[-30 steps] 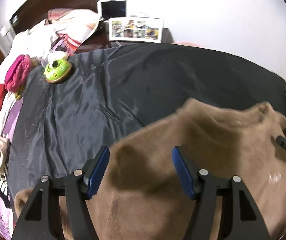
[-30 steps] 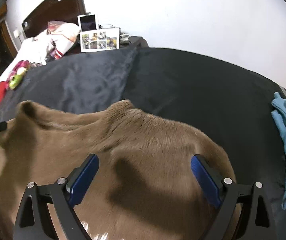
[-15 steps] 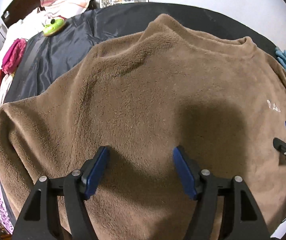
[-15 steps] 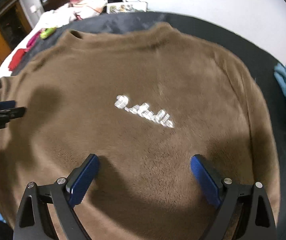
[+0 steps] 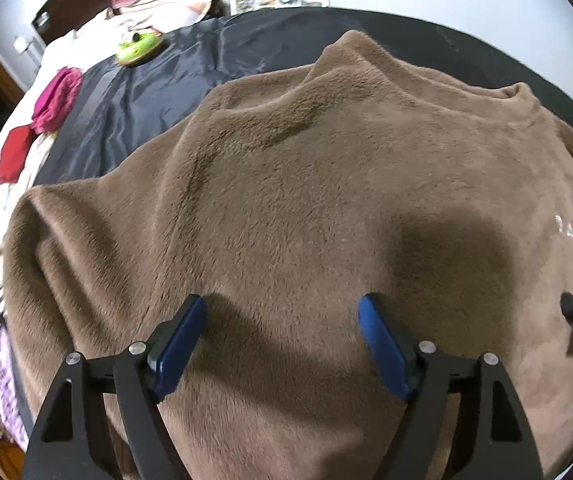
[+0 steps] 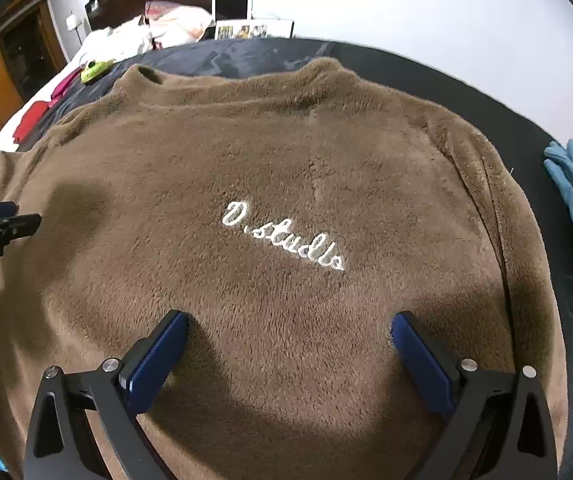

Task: Fold clothes
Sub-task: 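Smooth the sweatshirt flat on the sheet with both open grippers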

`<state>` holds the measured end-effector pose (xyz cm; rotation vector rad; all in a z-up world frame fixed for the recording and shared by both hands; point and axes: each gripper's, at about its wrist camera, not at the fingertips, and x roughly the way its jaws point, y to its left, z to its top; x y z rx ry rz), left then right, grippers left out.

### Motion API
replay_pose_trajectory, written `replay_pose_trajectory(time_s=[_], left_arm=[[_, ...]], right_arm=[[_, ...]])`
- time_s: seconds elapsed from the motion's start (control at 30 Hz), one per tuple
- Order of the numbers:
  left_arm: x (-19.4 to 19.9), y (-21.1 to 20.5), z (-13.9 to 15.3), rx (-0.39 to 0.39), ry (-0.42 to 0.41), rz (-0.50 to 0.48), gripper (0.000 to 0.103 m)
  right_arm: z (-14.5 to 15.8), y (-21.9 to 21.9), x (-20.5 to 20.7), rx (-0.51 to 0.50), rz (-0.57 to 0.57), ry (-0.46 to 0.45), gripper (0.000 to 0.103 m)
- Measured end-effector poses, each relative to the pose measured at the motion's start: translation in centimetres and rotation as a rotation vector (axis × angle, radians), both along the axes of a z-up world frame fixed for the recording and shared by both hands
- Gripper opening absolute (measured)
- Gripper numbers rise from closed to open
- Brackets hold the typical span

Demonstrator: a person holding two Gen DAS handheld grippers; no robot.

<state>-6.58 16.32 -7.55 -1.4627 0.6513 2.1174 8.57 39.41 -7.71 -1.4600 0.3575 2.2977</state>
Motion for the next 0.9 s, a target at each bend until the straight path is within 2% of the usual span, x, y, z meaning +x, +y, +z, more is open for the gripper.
replay_pose_trajectory(time_s=[0.1, 0.27, 0.53, 0.7, 0.9], left_arm=[[2.3, 0.5, 0.8, 0.001, 0.003, -0.018, 0.082], [6.9, 1.4, 2.0, 0.009, -0.014, -0.067, 0.082], [15.6, 4.1, 3.1, 0.011, -0.012, -0.162, 0.082], [17.8, 4.9, 2.4, 0.005, -0.025, -0.166, 0.082], [20.0, 5.3, 2.0, -0.011, -0.029, -0.162, 0.082]], right_arm=[[1.7, 0.5, 2.2, -0.057, -0.018, 0.058, 0.103], [3.9, 1.1, 8.6, -0.037, -0.035, 0.110, 0.103], [5.0, 2.1, 21.6, 0.049, -0.119, 0.084, 0.103], [4.8, 2.4, 28.4, 0.066, -0.139, 0.056, 0.102], [3.0, 0.8, 29.7, 0.089, -0.065, 0.025, 0.102]])
